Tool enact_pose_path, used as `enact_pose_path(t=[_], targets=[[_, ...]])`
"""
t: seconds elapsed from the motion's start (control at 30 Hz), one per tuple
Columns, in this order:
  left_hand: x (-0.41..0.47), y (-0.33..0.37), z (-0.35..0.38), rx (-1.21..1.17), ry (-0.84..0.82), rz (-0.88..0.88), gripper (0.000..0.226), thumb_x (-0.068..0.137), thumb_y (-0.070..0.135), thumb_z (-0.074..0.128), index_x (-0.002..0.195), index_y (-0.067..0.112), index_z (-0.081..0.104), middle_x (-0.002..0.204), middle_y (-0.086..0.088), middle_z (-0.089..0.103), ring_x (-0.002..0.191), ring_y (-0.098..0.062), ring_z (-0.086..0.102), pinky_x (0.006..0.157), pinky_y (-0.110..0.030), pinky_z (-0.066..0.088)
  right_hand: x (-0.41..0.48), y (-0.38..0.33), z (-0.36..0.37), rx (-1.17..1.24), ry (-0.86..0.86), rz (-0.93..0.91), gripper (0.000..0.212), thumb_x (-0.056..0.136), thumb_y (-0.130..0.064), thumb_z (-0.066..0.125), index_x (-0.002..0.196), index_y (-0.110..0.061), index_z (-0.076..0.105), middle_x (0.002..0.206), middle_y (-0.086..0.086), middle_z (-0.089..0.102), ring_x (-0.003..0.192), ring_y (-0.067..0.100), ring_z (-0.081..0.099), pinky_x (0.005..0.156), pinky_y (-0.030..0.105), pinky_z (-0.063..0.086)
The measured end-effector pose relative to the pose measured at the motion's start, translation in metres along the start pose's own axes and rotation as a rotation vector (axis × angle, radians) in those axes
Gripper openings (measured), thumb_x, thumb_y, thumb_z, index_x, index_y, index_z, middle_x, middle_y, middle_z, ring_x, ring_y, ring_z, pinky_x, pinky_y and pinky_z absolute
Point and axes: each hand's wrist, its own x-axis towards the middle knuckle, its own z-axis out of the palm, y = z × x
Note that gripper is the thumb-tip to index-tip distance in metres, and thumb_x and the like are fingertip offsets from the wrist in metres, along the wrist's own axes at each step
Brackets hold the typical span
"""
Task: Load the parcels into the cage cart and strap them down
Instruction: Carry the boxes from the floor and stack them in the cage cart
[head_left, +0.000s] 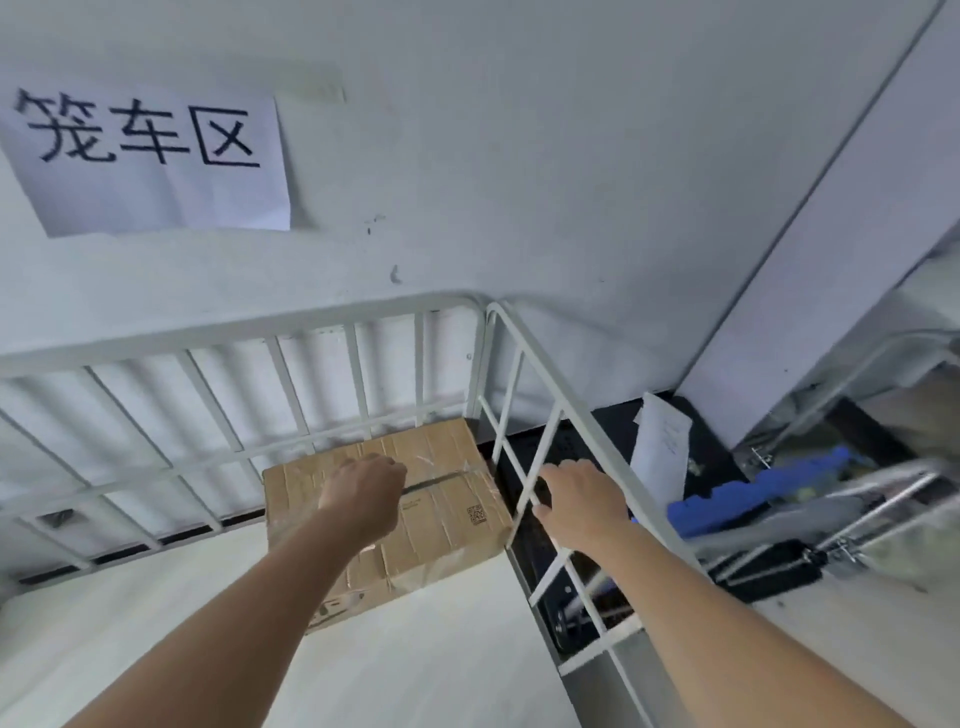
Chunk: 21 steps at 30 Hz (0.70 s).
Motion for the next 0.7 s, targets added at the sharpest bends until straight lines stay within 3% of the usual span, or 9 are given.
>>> enact_pose_path(t=[0.13, 0.27, 0.43, 0.57, 0.7], targets=[[-0.021, 0.041, -0.047, 0.060, 0.065, 0.135, 0.015, 0.087, 0.012, 0.058, 0.101, 0.017, 0.059, 0.103, 0.000, 0.062, 0.099, -0.021, 0.060, 0.084, -0.033, 0.050, -0.070, 0.026, -0.041, 0.006, 0.063, 0.115, 0.037, 0.096, -0.038, 0.052, 0.125, -0.015, 0.052, 0.120, 0.006, 0.058, 0.114, 0.026, 0.052, 0.088, 0.036, 0.045], [-0.051, 0.099, -0.089, 0.088, 0.177, 0.270, 0.017, 0.087, 0.008, 0.055, 0.101, 0.017, 0.059, 0.101, 0.003, 0.063, 0.094, -0.016, 0.059, 0.083, -0.028, 0.044, -0.144, 0.058, -0.068, -0.027, 0.084, 0.243, 0.019, 0.095, -0.035, 0.051, 0.103, -0.018, 0.047, 0.115, 0.006, 0.057, 0.110, 0.027, 0.051, 0.076, 0.034, 0.039], [-0.099, 0.180, -0.127, 0.109, 0.297, 0.417, 0.023, 0.091, 0.014, 0.052, 0.112, 0.018, 0.059, 0.111, 0.004, 0.062, 0.102, -0.019, 0.059, 0.082, -0.030, 0.045, -0.247, 0.106, -0.087, -0.066, 0.177, 0.383, 0.043, 0.095, -0.041, 0.051, 0.130, -0.018, 0.050, 0.127, 0.006, 0.056, 0.119, 0.026, 0.052, 0.093, 0.038, 0.047], [-0.144, 0.247, -0.144, 0.136, 0.321, 0.582, 0.014, 0.090, 0.021, 0.053, 0.103, 0.017, 0.055, 0.110, 0.001, 0.059, 0.110, -0.022, 0.056, 0.087, -0.035, 0.045, -0.338, 0.135, -0.092, -0.070, 0.230, 0.498, 0.044, 0.093, -0.043, 0.054, 0.130, -0.019, 0.050, 0.125, 0.005, 0.058, 0.118, 0.027, 0.053, 0.092, 0.038, 0.047], [-0.193, 0.317, -0.154, 0.117, 0.337, 0.694, 0.013, 0.086, 0.019, 0.053, 0.099, 0.018, 0.055, 0.107, -0.001, 0.059, 0.104, -0.024, 0.058, 0.079, -0.032, 0.043, -0.430, 0.157, -0.089, -0.058, 0.258, 0.664, 0.038, 0.092, -0.041, 0.055, 0.123, -0.020, 0.054, 0.120, 0.005, 0.060, 0.113, 0.026, 0.056, 0.089, 0.036, 0.047]])
